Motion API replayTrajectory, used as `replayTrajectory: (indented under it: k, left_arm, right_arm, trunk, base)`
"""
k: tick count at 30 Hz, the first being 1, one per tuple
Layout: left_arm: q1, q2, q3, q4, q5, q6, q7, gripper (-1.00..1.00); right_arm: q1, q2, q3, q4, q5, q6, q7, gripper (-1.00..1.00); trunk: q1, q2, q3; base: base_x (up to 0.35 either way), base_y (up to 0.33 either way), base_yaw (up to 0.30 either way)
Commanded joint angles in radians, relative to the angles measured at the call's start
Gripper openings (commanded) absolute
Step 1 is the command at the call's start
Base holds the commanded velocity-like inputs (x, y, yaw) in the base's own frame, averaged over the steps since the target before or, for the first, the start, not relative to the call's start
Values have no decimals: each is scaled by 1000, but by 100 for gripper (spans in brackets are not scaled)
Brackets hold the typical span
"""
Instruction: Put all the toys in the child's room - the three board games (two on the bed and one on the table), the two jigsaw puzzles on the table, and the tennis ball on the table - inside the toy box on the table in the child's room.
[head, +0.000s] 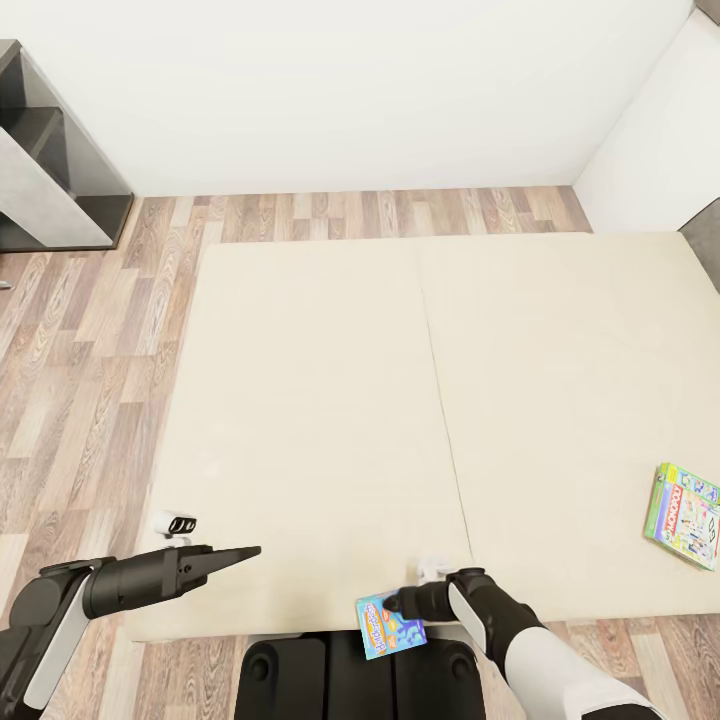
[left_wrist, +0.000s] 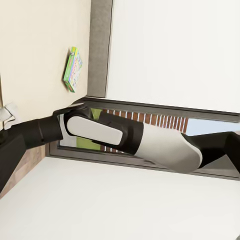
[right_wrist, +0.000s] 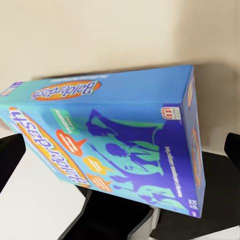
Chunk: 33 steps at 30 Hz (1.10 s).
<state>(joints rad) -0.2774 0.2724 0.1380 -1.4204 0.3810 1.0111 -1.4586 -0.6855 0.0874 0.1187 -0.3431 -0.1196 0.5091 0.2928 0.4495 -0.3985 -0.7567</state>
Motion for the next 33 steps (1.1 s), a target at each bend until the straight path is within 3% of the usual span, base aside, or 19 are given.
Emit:
replayTrajectory:
  k: [1,33]
  left_arm:
    - [0,0,0,0,1,11,-3,100]
    - [1,2,3,0,6,12,-5,100]
  right_arm:
    - [0,-1,7,-1,-10,7,-2,100]
    - [0,-13,7,35,-12,16,6,100]
  trunk:
    - [1,-1,-1]
    - [1,-1,-1]
  base:
    - [0,0,0]
    - [0,0,0]
